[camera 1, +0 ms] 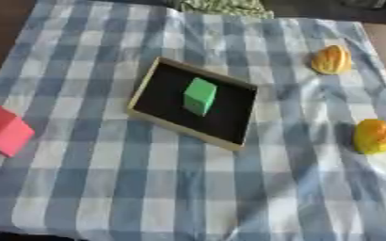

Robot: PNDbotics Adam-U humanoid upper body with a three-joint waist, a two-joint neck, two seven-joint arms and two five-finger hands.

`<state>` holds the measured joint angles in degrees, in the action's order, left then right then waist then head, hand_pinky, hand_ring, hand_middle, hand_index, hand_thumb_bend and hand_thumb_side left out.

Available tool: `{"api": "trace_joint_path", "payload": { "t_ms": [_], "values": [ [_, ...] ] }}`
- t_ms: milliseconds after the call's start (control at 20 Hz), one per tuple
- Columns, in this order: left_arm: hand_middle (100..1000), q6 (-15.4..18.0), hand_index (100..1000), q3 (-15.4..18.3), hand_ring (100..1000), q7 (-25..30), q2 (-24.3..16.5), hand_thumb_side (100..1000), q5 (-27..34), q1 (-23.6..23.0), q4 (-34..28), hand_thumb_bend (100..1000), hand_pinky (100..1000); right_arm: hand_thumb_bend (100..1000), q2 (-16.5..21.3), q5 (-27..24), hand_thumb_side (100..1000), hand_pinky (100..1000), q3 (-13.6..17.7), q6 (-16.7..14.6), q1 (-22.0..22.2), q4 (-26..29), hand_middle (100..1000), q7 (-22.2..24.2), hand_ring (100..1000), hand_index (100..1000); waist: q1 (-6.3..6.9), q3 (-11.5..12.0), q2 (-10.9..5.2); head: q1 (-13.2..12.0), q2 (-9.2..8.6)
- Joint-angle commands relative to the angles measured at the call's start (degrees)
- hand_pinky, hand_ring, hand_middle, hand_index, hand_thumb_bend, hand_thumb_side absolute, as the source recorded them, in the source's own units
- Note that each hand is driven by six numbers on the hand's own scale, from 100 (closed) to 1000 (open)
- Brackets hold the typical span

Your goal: Pick up objects on the table and place them in the box.

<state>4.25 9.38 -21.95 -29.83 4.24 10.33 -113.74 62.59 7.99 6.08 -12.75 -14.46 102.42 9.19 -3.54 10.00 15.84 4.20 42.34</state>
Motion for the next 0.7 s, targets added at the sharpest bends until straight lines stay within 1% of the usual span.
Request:
{"api": "trace_joint_path", "payload": {
  "t_ms": [50, 150, 300, 700],
  "values": [
    [697, 0.0, 842, 0.9, 771, -0.1, -2.1, 587, -0.3, 0.2, -0.9, 100, 993, 100, 4.6, 1.4, 150, 869, 0.3, -1.8, 0.7, 1.6, 834, 5.0, 819, 888, -0.64, -0.2, -1.70, 0.1, -0.27],
    [697, 0.0, 842, 0.9, 771, -0.2, -2.2, 587, -0.3, 0.1, -0.9, 100, 993, 100, 5.4, 1.9, 157, 870, 0.3, -2.4, 1.5, 2.6, 844, 7.2, 826, 893, -0.64, -0.4, -1.68, 0.0, -0.34],
    [697, 0.0, 842, 0.9, 771, -0.2, -2.3, 588, -0.4, 0.0, -0.9, 100, 993, 100, 6.0, 2.6, 166, 872, 0.5, -2.9, 2.8, 3.9, 855, 9.1, 835, 899, -0.64, -0.7, -1.61, -0.1, -0.42],
    [697, 0.0, 842, 0.8, 771, -0.2, -2.4, 589, -0.5, 0.0, -0.9, 100, 993, 100, 6.4, 4.4, 186, 874, 0.6, -3.2, 6.4, 6.7, 866, 11.2, 846, 906, -0.51, -1.1, -1.48, -0.3, -0.65]
  ]
}}
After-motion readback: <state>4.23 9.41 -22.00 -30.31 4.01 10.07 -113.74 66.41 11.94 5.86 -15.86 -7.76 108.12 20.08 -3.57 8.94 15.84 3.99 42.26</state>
